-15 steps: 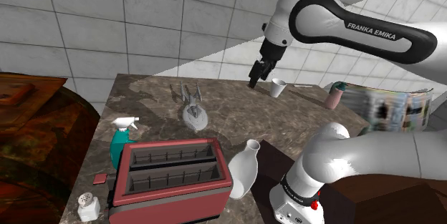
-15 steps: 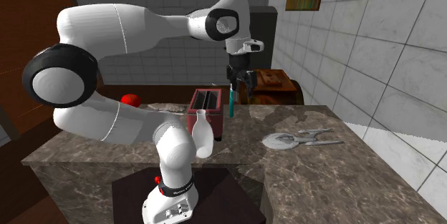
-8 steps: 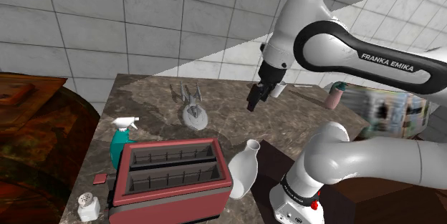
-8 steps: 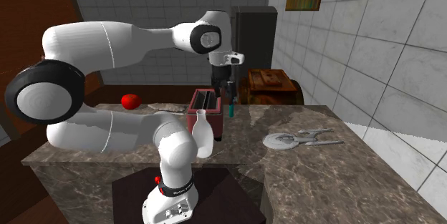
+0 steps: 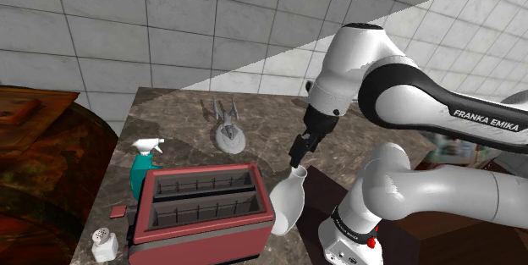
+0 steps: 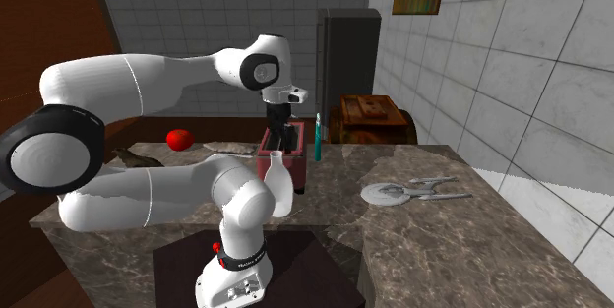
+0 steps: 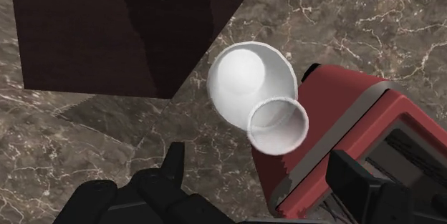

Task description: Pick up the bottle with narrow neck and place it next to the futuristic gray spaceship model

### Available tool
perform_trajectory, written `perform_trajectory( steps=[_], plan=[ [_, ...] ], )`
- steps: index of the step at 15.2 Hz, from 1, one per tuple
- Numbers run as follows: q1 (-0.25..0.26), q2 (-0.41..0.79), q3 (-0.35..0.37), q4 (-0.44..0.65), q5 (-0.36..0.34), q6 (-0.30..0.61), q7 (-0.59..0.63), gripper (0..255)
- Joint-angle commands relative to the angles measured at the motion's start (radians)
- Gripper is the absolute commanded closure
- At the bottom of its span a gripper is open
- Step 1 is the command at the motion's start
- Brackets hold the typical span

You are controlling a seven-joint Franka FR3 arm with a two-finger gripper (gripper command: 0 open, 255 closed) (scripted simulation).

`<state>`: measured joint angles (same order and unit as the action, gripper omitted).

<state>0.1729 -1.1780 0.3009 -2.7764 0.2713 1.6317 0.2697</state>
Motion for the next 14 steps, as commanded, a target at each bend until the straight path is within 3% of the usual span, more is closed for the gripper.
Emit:
perform_trajectory(
  steps=[1, 9, 14],
  plan=[
    [0.036, -0.025, 0.051, -0.036, 0.059, 0.007, 0.049, 0],
    [0.060, -0.033, 0.091, -0.137, 0.101, 0.098, 0.049, 0],
    [0.060, -0.033, 0.091, -0.137, 0.101, 0.098, 0.049, 0]
  ],
)
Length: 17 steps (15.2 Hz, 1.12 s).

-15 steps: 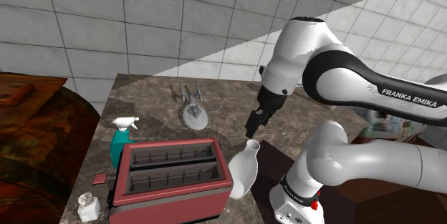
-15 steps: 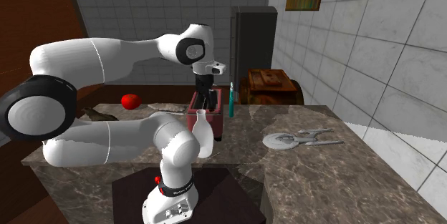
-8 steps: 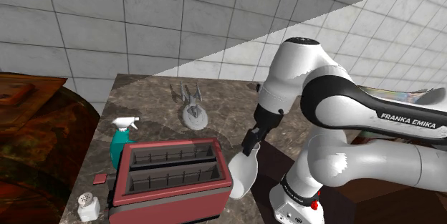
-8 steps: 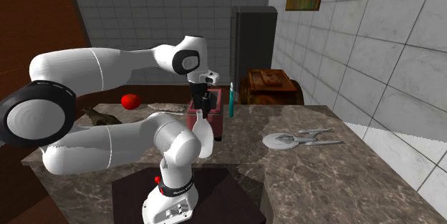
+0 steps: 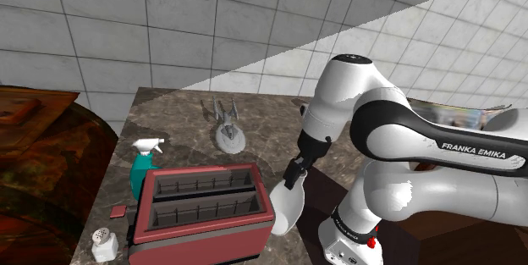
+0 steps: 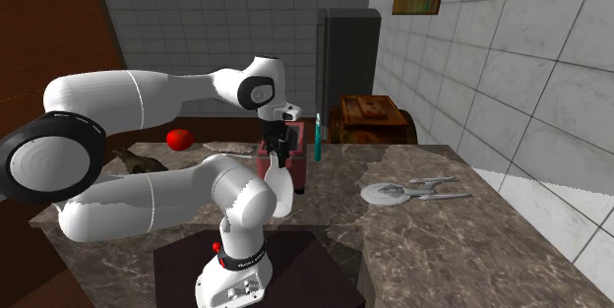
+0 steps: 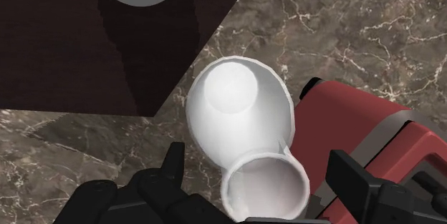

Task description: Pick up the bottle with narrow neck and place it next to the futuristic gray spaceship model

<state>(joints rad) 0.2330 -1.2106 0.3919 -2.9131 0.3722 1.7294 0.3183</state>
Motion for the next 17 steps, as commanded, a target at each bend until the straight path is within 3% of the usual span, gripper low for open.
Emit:
perform_trajectory(
  steps=[1, 2, 3, 12, 17],
  plan=[
    [0.000, 0.000, 0.000, 0.000, 0.000, 0.000, 0.000, 0],
    [0.000, 0.000, 0.000, 0.000, 0.000, 0.000, 0.000, 0],
    [0.000, 0.000, 0.000, 0.000, 0.000, 0.000, 0.000, 255],
    [0.000, 0.000, 0.000, 0.000, 0.000, 0.000, 0.000, 255],
    [-0.017, 0.004, -0.027, 0.066, -0.028, -0.060, 0.000, 255]
  ],
)
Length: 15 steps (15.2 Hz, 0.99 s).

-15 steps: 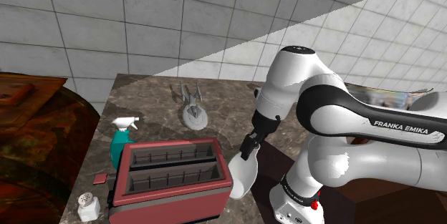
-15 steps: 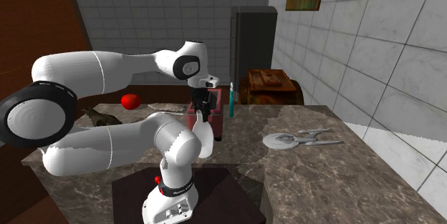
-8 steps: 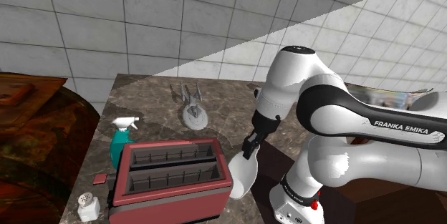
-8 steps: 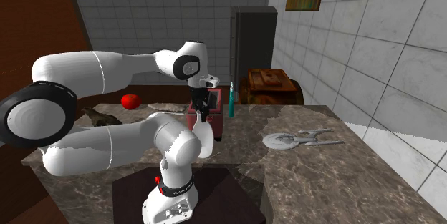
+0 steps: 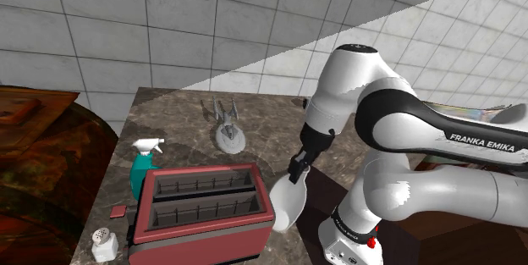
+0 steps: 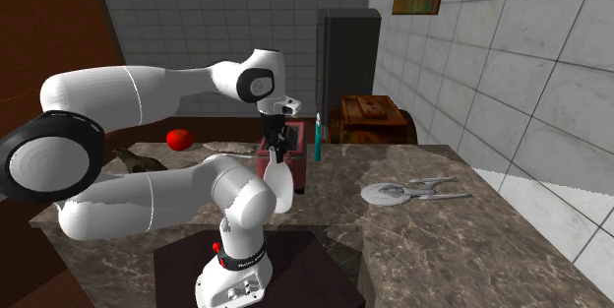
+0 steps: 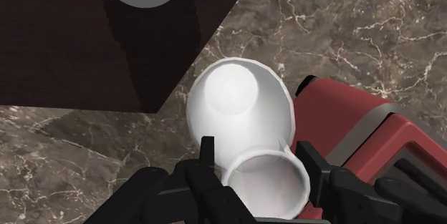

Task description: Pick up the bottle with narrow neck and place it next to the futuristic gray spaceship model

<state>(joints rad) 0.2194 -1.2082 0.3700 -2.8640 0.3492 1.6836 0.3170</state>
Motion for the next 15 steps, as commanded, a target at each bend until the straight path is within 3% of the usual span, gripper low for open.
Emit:
perform_trajectory(
  steps=[1, 15],
  plan=[
    [-0.006, 0.004, -0.010, 0.031, -0.011, -0.026, 0.001, 255],
    [-0.042, 0.054, -0.069, 0.234, -0.071, -0.176, 0.005, 255]
  ],
)
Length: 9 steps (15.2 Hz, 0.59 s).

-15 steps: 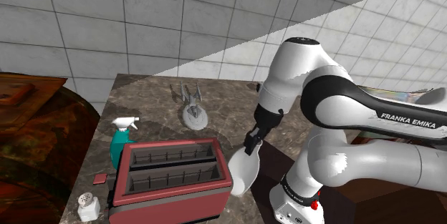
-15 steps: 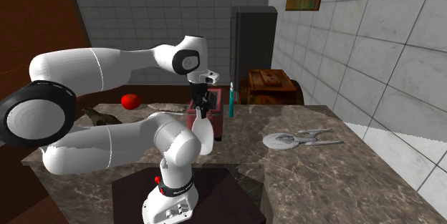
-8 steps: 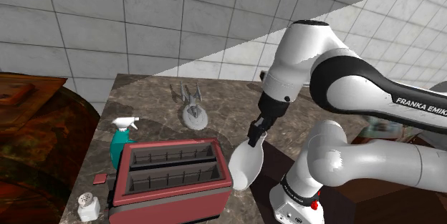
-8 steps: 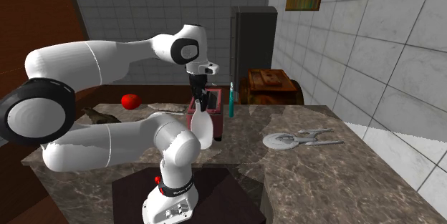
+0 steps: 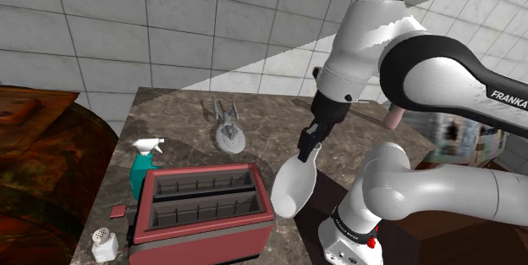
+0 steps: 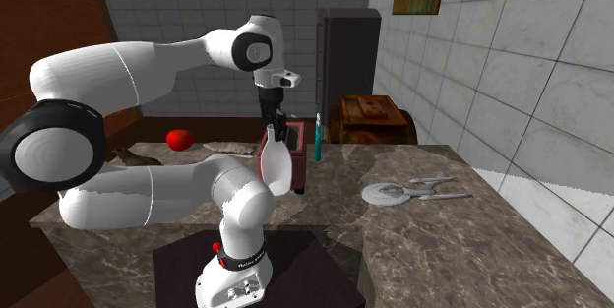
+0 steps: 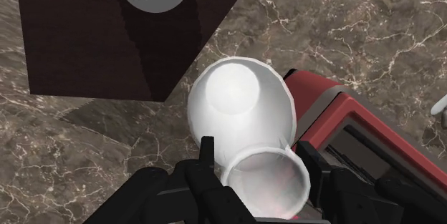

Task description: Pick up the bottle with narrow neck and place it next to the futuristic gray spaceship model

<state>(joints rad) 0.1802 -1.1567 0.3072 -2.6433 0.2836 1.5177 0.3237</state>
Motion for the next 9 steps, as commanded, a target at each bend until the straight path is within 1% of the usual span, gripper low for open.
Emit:
perform_trajectory(
  steps=[1, 9],
  plan=[
    [-0.005, 0.008, -0.010, 0.028, -0.009, -0.021, -0.001, 255],
    [-0.019, 0.054, -0.034, 0.154, -0.034, -0.100, 0.003, 255]
  ],
)
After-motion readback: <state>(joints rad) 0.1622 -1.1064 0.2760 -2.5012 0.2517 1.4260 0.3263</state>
